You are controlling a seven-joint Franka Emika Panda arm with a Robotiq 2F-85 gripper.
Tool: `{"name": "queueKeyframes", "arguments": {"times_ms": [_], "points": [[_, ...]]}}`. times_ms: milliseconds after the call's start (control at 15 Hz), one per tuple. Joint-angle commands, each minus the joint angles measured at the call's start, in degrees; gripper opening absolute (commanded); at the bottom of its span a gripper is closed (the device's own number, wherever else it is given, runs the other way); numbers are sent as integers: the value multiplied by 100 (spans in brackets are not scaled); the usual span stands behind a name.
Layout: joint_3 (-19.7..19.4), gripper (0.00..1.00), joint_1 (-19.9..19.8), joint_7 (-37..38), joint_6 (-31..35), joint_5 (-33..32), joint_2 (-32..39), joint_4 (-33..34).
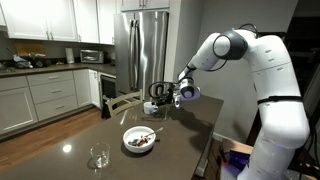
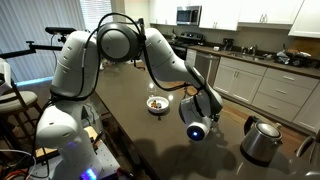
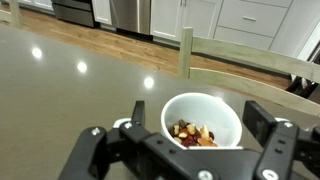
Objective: Pour cereal from the mug to the bowl.
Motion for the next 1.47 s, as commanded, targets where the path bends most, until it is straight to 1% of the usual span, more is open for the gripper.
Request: {"name": "queueKeyframes", "arguments": {"times_ms": [0,267,533,600,667,800,867,1067,1133,1267,1333,1400], "points": [[-4,100,-42,-99,177,324,145,89],[-34,100,-65,-115,370,452,290,114],[-20,100,-117,-49,394,477,438,168],[-16,77,-127,-31,384,466,468,179],[-12,76,-136,-16,381,460,495,193],[-4,60,-143,-9,387,467,543,216],[0,56,-141,-11,383,467,557,222],[19,50,-140,0,383,481,614,269],[28,29,-139,14,386,488,636,288],[39,23,-137,20,388,492,655,298],[40,17,-134,8,389,489,645,285],[40,9,-131,2,392,482,631,270]]}}
